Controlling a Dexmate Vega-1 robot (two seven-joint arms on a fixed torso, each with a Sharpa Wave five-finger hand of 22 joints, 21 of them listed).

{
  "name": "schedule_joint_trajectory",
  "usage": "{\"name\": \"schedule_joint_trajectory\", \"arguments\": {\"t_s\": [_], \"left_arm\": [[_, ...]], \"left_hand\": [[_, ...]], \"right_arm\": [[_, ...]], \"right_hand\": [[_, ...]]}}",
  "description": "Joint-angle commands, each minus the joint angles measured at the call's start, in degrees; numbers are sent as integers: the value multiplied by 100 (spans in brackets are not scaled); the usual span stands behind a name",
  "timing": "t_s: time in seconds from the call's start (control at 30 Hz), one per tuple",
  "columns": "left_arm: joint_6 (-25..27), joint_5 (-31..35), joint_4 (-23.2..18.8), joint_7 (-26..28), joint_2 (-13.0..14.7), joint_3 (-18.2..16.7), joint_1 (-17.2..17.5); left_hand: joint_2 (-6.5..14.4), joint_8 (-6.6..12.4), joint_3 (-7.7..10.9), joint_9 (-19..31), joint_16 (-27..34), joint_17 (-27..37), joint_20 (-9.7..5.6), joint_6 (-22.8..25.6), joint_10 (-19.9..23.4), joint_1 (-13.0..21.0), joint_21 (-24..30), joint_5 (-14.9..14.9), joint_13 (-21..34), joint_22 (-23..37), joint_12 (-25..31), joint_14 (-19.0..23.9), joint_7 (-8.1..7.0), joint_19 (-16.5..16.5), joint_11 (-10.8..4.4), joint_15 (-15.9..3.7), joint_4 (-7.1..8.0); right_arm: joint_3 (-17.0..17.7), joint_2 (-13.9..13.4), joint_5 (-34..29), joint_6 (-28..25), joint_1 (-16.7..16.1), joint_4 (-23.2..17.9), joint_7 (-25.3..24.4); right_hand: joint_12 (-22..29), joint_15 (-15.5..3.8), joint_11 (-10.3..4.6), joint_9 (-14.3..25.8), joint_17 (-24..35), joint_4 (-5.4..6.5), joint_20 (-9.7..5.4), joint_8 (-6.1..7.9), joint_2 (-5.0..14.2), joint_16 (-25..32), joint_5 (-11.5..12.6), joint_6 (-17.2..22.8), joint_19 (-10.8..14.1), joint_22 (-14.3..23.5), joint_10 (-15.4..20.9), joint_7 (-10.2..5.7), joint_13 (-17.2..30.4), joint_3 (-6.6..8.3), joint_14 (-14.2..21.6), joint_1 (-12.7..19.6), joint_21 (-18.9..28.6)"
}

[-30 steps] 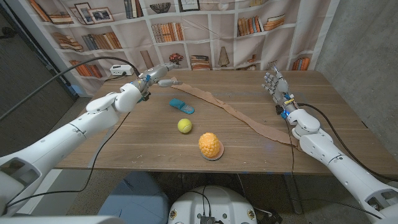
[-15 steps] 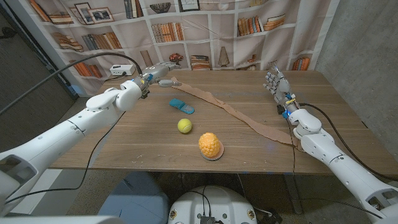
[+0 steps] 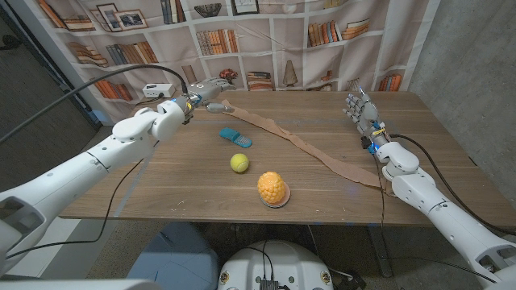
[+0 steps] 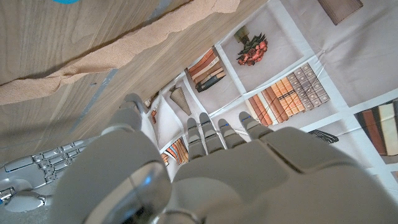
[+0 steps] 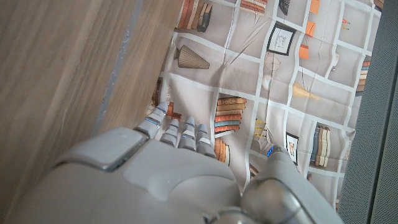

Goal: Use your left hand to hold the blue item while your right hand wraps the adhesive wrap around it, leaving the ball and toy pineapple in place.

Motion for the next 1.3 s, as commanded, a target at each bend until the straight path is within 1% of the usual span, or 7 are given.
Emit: {"name": "schedule_joint_trajectory", "arguments": {"t_s": [0.03,0.33,0.63,0.8,0.93,1.1,1.3], "left_arm": [[77,368,-150,-251,48,22,-47],[72,613,-194,-566,81,89,-147],[-195,652,-41,-454,75,71,-221],[-206,642,10,-635,56,77,-299],[-150,642,34,-887,27,103,-385],[-172,633,85,-1062,10,137,-481],[-71,758,56,-1168,5,177,-508]], "left_hand": [[-31,-25,4,22,2,18,-18,82,37,58,-1,10,28,10,19,-27,-27,1,-15,-19,28],[-61,-92,-18,28,65,13,183,19,244,137,113,22,61,-1,79,181,-28,422,-23,-12,24],[-107,-42,-57,46,151,4,121,254,505,249,165,29,101,-11,146,652,53,880,-10,146,25],[-135,-19,-75,52,186,-1,11,394,594,343,181,30,107,-9,150,961,-49,1132,-29,176,16],[-153,-75,-103,59,212,9,-4,302,510,356,157,25,112,-4,99,1181,24,1195,-7,-28,40],[-181,-80,-137,66,250,21,-15,308,510,324,165,21,121,2,88,1369,51,1290,-14,-99,63],[-218,99,-182,106,240,21,-32,774,835,359,132,34,165,22,185,1582,78,1356,-95,-200,61]], "right_arm": [[29,-7,52,47,-20,41,65],[54,-98,37,-49,-107,-89,-16],[57,-42,29,99,-90,20,45],[57,-11,26,117,-90,35,11],[51,24,7,167,-84,61,-7],[46,36,-19,170,-65,58,-45],[48,35,-92,220,-82,44,-121]], "right_hand": [[-1,-8,45,24,-2,-38,7,20,4,-1,-17,35,-6,23,21,31,19,-4,-66,61,27],[-4,-16,28,24,-1,-43,2,18,12,-4,-19,42,-10,23,16,28,19,-3,-77,62,27],[-7,-33,22,24,-1,-53,-1,16,24,-14,-21,45,-20,23,7,23,19,1,-110,70,25],[-4,-47,20,24,-4,-65,2,19,31,-14,-22,60,-26,23,17,1,19,6,-112,83,25],[-4,-59,5,24,-5,-71,3,22,34,-11,-24,72,-26,23,17,-3,19,7,-105,89,25],[-2,-65,1,24,-6,-77,2,22,44,-7,-25,76,-25,22,22,-13,19,12,-97,97,27],[4,-74,-8,24,-6,-87,4,27,50,-1,-28,100,-19,22,40,-30,19,14,-84,102,30]]}}
